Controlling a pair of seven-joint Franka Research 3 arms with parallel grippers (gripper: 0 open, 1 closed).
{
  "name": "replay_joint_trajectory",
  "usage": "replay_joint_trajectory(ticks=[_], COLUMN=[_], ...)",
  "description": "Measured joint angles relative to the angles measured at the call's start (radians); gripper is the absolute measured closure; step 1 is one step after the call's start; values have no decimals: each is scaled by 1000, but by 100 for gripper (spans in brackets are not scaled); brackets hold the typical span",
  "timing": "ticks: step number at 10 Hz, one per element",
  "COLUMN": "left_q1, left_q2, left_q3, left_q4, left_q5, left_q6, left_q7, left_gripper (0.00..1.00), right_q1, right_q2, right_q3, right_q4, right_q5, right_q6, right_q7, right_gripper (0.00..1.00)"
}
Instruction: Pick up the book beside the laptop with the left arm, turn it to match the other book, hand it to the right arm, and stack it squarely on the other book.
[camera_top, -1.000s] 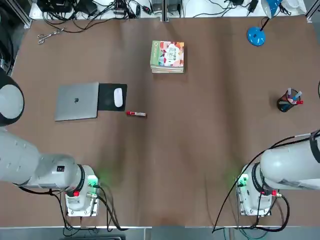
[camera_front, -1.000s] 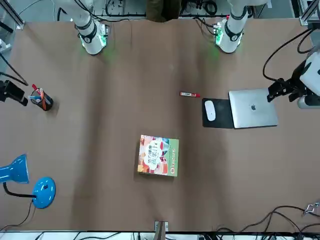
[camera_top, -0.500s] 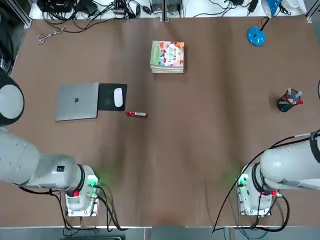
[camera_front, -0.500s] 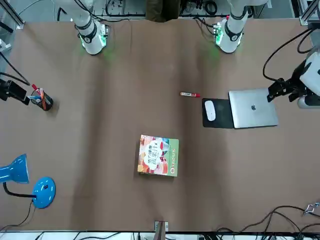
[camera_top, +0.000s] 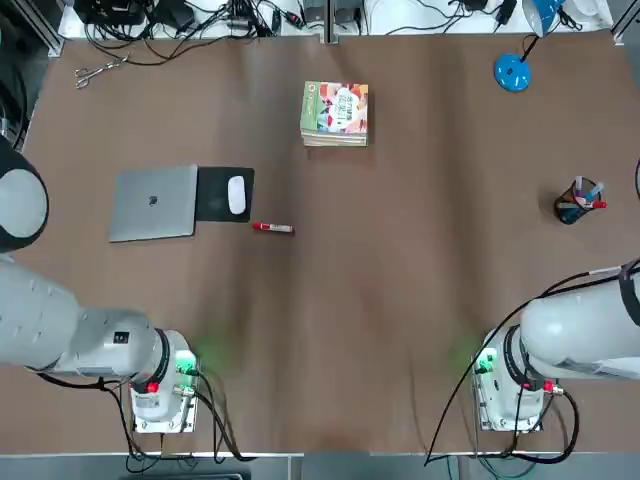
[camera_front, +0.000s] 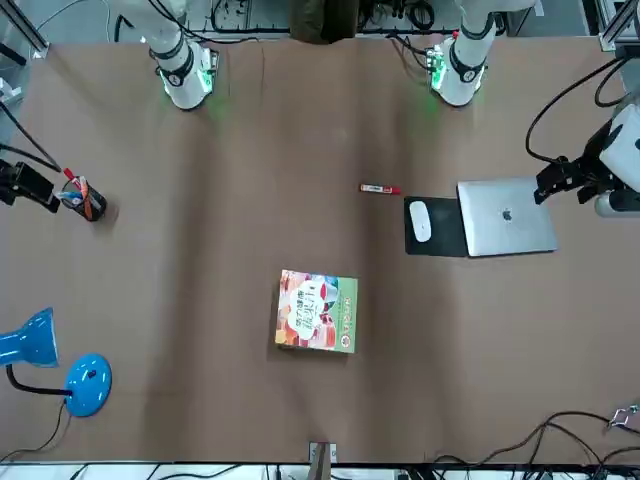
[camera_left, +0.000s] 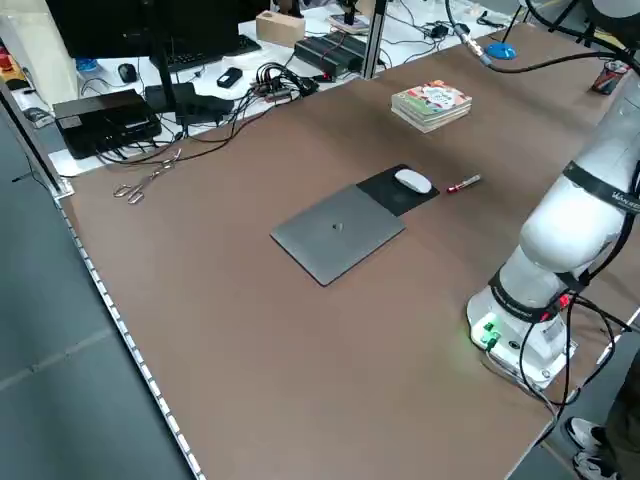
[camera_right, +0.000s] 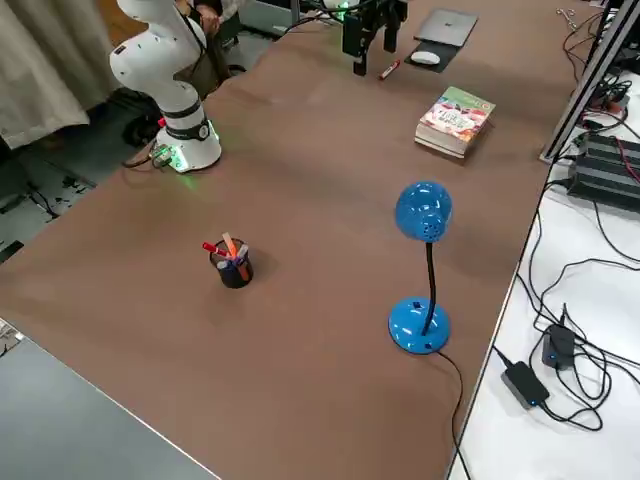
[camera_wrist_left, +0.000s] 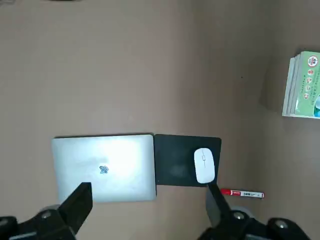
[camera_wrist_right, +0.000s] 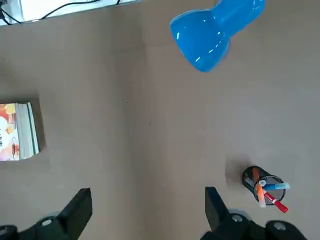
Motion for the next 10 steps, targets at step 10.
replay_joint_trajectory(ticks=[10], left_q1=[0], left_q2=[0], left_q3=[0], left_q4=[0], left_q5=[0], left_q6=[0], left_q7=[0], left_gripper=[0], right_q1=[17], right_q2=[4], right_q3=[6], right_q4=[0], right_q5=[0], right_q6=[1], right_q7=[-1], right_gripper=[0])
